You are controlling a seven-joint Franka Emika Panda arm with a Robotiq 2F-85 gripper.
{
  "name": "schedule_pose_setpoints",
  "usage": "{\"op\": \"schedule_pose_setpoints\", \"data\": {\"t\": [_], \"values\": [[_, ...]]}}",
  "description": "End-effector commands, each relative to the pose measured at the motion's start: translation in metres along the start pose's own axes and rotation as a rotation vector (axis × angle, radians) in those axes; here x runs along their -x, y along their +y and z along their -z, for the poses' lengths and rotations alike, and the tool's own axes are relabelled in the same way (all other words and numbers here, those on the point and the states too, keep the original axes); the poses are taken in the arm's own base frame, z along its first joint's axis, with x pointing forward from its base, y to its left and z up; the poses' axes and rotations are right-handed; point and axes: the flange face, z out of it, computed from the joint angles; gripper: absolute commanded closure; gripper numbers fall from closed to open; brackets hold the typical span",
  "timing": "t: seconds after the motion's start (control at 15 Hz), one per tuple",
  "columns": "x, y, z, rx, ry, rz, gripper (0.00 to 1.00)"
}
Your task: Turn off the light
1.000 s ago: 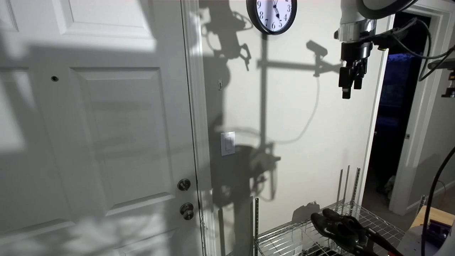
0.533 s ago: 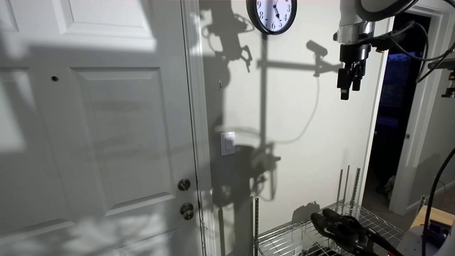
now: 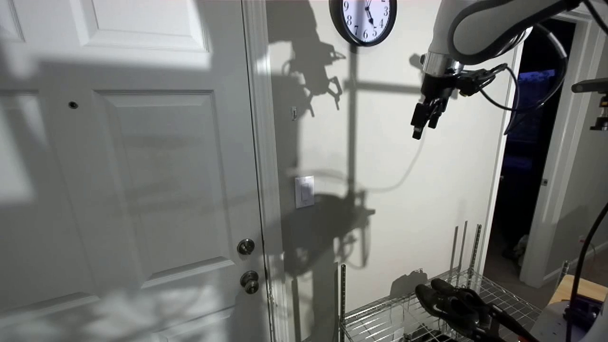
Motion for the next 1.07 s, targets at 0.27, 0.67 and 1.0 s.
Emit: {"op": "schedule_pose_setpoints", "data": {"t": [0.27, 0.67, 1.0], "values": [[-0.073, -0.02, -0.081, -0.061, 0.142, 0.076, 0.0], [-0.095, -0.035, -0.099, -0.102, 0.181, 0.072, 0.0], [-0.099, -0.037, -0.102, -0.107, 0.179, 0.074, 0.0]]}}
